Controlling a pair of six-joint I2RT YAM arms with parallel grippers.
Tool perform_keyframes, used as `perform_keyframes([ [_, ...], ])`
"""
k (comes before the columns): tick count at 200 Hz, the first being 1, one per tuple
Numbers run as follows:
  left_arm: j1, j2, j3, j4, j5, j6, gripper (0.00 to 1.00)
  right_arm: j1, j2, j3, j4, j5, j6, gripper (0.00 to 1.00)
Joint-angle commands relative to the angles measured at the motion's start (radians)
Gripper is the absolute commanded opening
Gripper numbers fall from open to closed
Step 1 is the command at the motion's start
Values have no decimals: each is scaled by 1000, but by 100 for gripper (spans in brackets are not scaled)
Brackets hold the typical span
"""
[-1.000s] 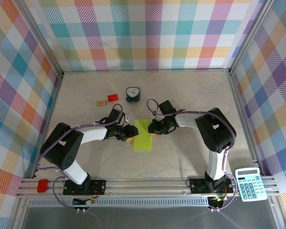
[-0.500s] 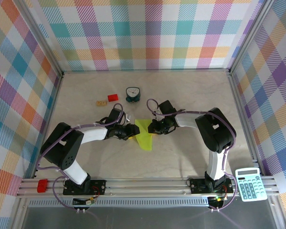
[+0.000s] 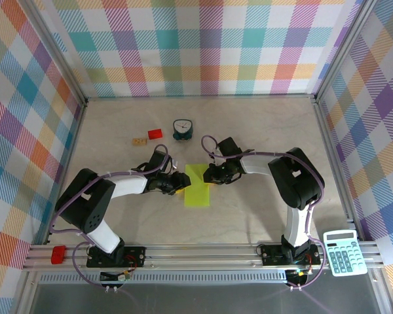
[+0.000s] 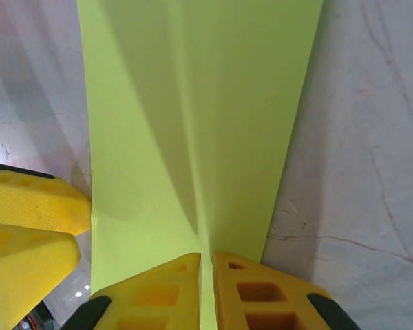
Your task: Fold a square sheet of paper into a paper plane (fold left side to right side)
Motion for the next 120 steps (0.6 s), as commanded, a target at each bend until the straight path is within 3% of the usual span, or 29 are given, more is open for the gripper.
perform_keyframes([
  [1, -14, -3, -33, 18, 16, -35, 33, 2, 11, 5, -44, 21, -19, 14],
  [80, -14, -41, -45, 17, 3, -43, 10, 1, -11, 3, -30, 21, -21, 14],
  [120, -14, -67, -49, 9, -8, -61, 1, 1, -60, 24, -37, 54, -64, 25],
])
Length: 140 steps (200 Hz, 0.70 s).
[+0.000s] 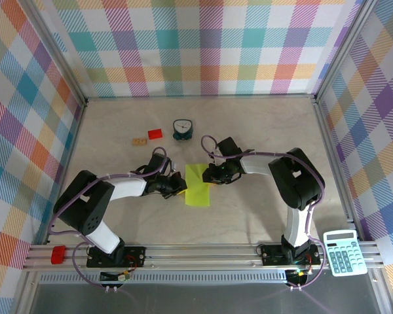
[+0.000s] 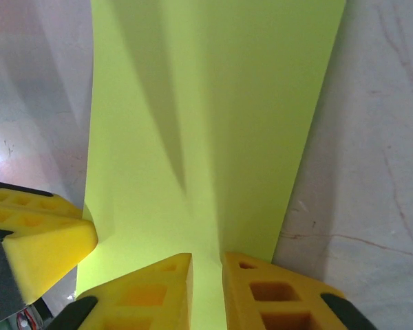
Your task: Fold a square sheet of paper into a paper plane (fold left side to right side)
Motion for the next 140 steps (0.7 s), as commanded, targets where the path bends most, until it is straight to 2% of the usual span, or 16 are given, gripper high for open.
perform_keyframes([
  [1, -9, -40, -14, -10, 1, -12, 1, 1, -52, 24, -38, 51, -53, 25],
  [53, -12, -82, -26, -3, -19, -47, 0, -1, -227, -22, -42, 230, -145, 49],
  [93, -15, -89, -26, 4, -13, -74, 0, 15, -492, -216, 103, 314, -217, 60],
  [114, -17, -93, -34, 11, -15, -92, 0, 65, -600, -275, 100, 394, -286, 64],
  [140, -17, -92, -35, 18, -10, -113, 0, 173, -654, -306, 80, 506, -380, 66],
])
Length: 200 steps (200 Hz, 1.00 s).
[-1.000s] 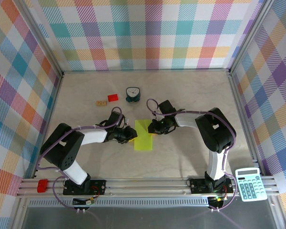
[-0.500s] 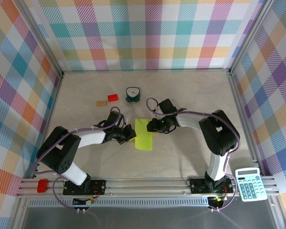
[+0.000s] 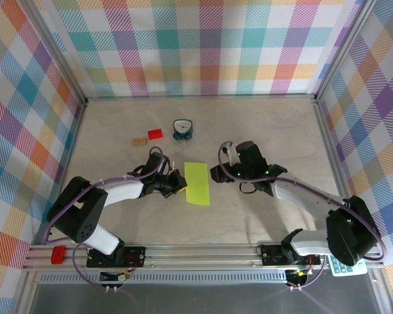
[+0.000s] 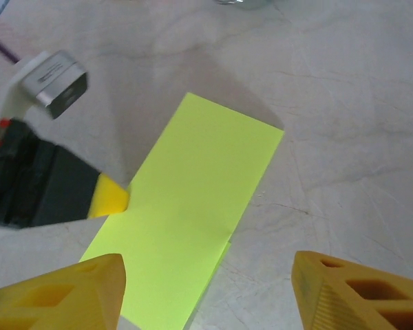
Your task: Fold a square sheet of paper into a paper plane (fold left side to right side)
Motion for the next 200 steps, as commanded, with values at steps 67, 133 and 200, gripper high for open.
perform_keyframes([
  [67, -11, -29, -18, -6, -2, -60, 0, 325, -47, -113, 38, 377, -242, 76],
  [133, -12, -34, -14, -19, 0, -68, 0, 396, -59, -212, 108, 472, -275, 81],
  [200, -13, -43, -12, -28, -2, -86, 0, 486, 68, -162, 166, 538, -385, 81],
])
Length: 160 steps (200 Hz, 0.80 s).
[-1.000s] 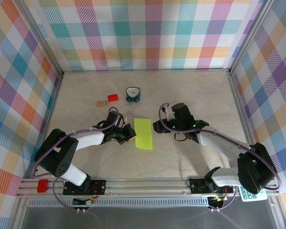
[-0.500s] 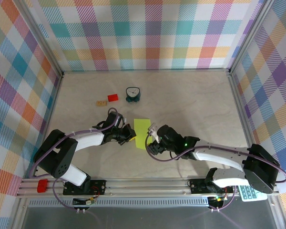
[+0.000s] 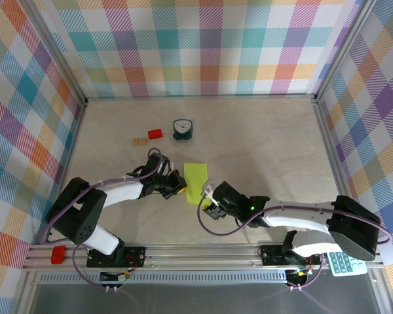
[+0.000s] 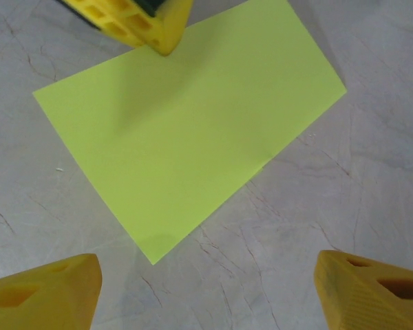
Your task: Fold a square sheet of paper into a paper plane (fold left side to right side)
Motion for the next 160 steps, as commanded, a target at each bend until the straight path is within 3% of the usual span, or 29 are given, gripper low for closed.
perform_keyframes([
  [1, -9, -31, -7, -23, -2, -23, 0, 35, 54, 42, 57, 31, -66, 81],
  [43, -10, -35, -4, -26, -4, -34, 0, 104, 196, 118, 112, 33, -104, 81],
  [96, -16, -31, -3, -28, -5, -39, 0, 114, 288, 186, 176, 22, -116, 79],
  [160, -19, -31, -4, -28, -10, -42, 0, 114, 369, 230, 208, 73, -103, 59],
])
